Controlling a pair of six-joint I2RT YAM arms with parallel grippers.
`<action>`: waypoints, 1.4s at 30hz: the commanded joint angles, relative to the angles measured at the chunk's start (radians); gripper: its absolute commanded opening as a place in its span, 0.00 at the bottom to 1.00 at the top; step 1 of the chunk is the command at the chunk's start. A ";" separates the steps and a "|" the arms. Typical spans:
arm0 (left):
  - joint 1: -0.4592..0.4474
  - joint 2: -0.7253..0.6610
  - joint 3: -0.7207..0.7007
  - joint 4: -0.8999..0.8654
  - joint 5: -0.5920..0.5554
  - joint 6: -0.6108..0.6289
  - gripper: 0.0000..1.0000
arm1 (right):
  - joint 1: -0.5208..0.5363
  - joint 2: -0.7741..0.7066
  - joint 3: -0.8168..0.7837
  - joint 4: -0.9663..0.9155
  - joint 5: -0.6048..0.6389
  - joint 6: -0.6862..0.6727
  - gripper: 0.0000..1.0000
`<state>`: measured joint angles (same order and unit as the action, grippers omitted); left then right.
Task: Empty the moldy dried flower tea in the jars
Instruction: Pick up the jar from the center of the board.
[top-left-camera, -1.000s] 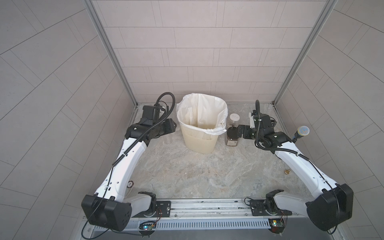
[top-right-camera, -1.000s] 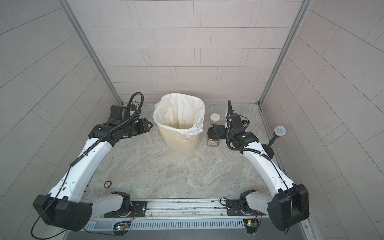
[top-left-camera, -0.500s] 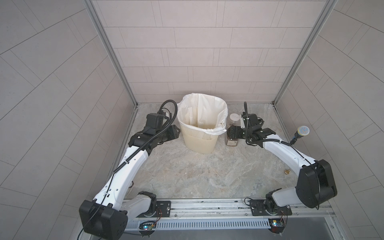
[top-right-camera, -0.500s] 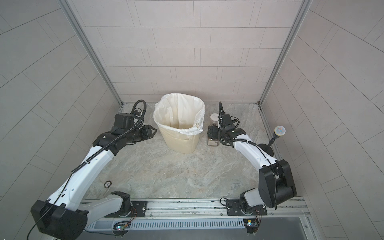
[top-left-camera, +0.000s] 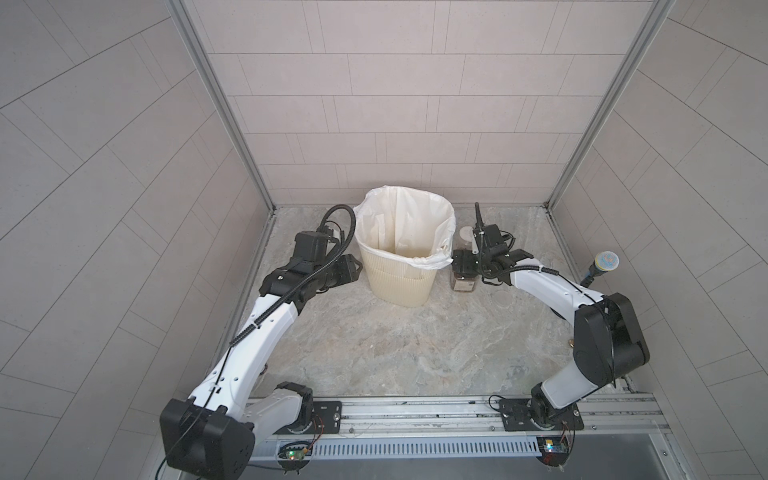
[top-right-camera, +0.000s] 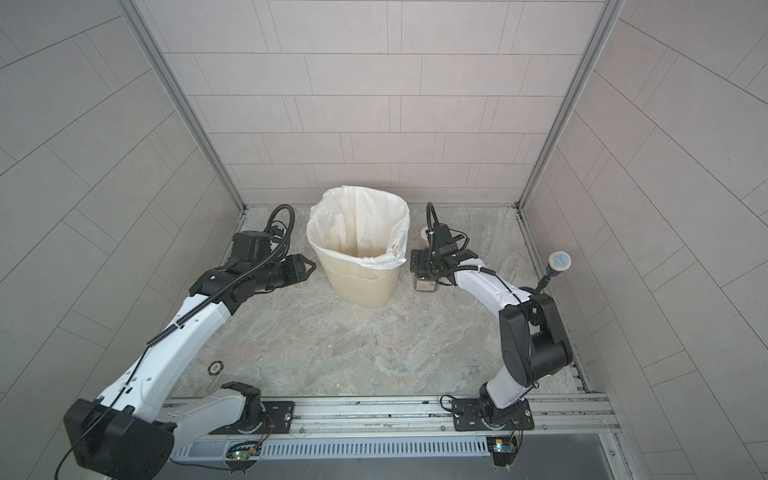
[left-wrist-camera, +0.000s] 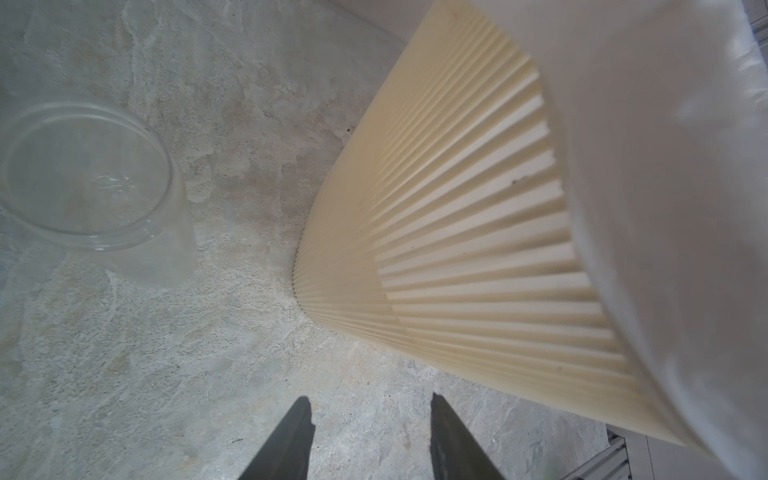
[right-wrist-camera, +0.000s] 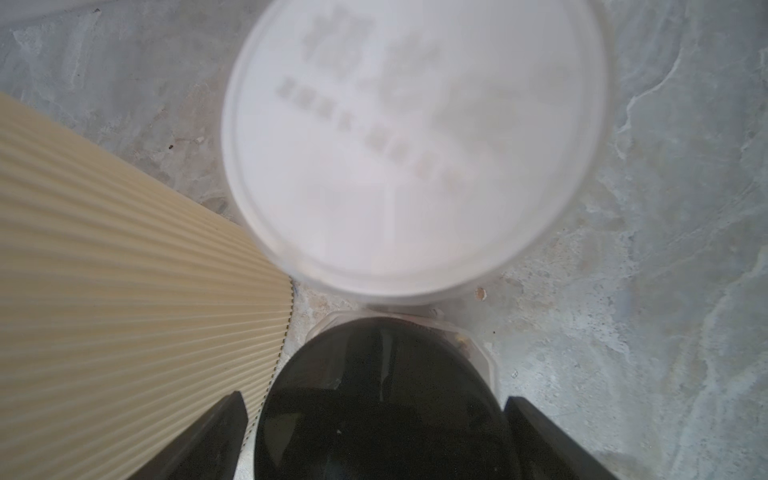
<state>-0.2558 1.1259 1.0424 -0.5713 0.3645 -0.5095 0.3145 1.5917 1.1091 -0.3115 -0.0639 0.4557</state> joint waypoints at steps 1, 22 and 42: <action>-0.005 -0.004 -0.011 0.026 0.014 -0.010 0.49 | 0.006 0.018 0.020 -0.038 0.039 -0.021 0.99; -0.002 -0.039 -0.057 0.074 0.023 -0.009 0.49 | 0.006 -0.128 -0.084 -0.150 -0.073 -0.003 0.77; -0.010 -0.078 -0.155 0.116 0.280 0.032 0.49 | 0.005 -0.477 -0.393 0.090 -0.565 0.059 0.73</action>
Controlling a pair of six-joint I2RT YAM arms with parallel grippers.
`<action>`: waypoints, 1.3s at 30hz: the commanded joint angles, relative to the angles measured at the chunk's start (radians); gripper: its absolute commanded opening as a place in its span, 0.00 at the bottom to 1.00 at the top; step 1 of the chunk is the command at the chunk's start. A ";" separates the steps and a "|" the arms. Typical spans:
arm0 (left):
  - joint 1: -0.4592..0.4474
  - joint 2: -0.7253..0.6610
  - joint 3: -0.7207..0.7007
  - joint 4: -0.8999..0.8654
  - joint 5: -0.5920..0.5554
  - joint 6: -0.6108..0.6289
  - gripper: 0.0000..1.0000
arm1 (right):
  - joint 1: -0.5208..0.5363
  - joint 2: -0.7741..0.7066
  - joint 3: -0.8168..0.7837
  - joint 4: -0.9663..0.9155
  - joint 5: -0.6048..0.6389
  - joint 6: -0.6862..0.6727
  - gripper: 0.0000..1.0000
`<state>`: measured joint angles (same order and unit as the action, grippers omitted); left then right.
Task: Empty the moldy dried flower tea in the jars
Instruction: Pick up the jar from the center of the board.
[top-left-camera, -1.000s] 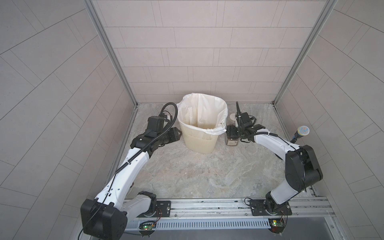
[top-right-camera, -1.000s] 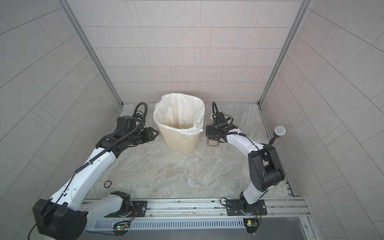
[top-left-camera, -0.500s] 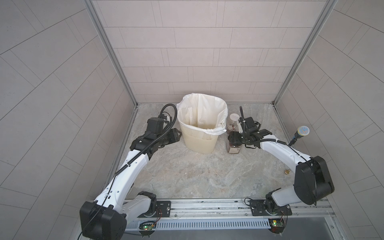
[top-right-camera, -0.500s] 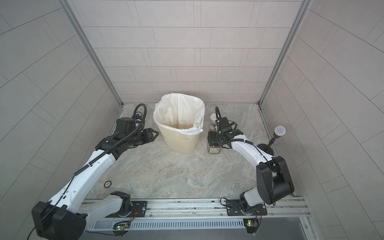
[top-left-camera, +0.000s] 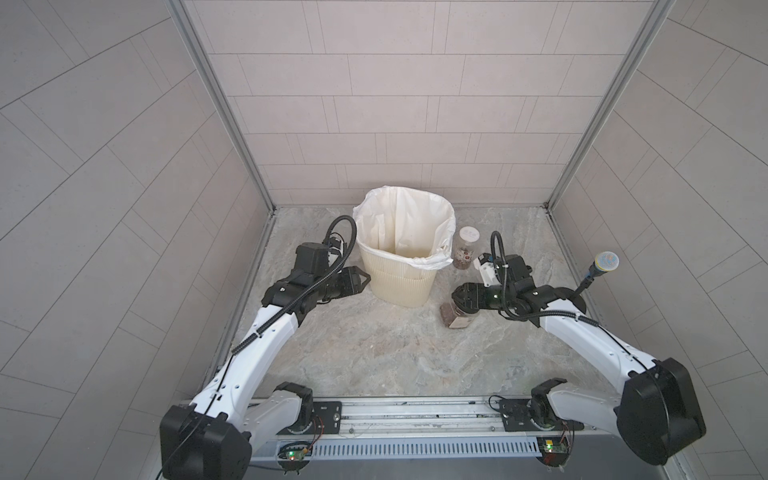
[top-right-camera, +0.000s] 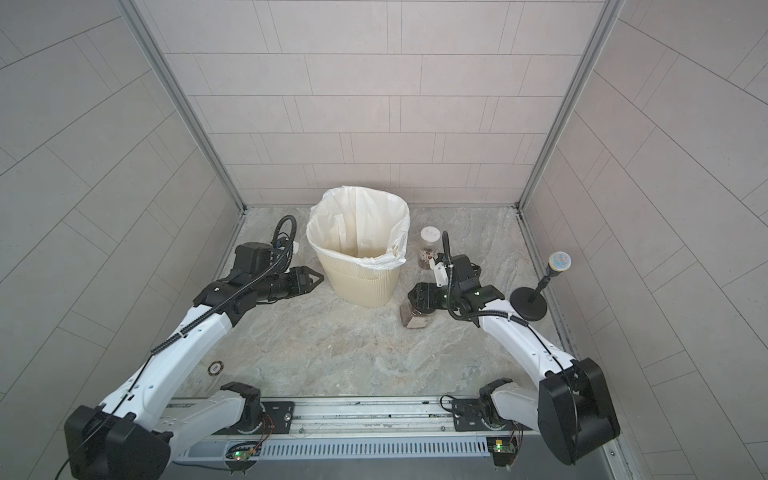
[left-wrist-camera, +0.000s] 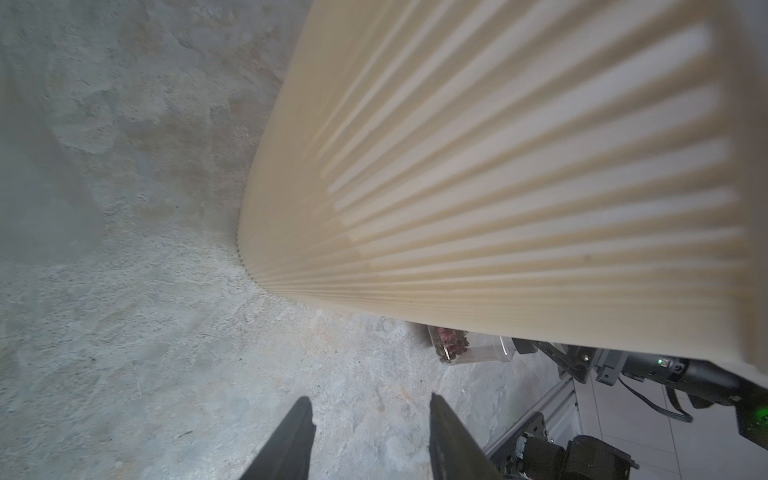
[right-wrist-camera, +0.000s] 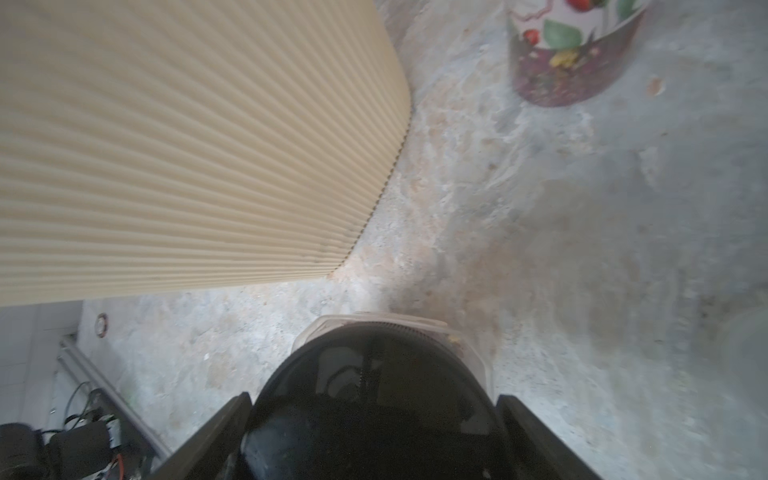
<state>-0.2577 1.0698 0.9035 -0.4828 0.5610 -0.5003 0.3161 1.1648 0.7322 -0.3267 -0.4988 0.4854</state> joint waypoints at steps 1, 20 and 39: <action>-0.009 -0.023 -0.018 0.033 0.106 0.023 0.49 | 0.004 -0.066 -0.027 0.133 -0.157 0.039 0.73; -0.146 0.016 0.014 0.051 0.353 0.116 0.74 | 0.070 -0.147 -0.105 0.480 -0.522 0.177 0.73; -0.227 0.045 -0.047 0.230 0.577 0.122 0.86 | 0.173 -0.093 -0.094 0.720 -0.592 0.352 0.70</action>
<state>-0.4763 1.1011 0.8680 -0.3145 1.0851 -0.3767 0.4782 1.0668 0.6262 0.2840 -1.0592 0.7807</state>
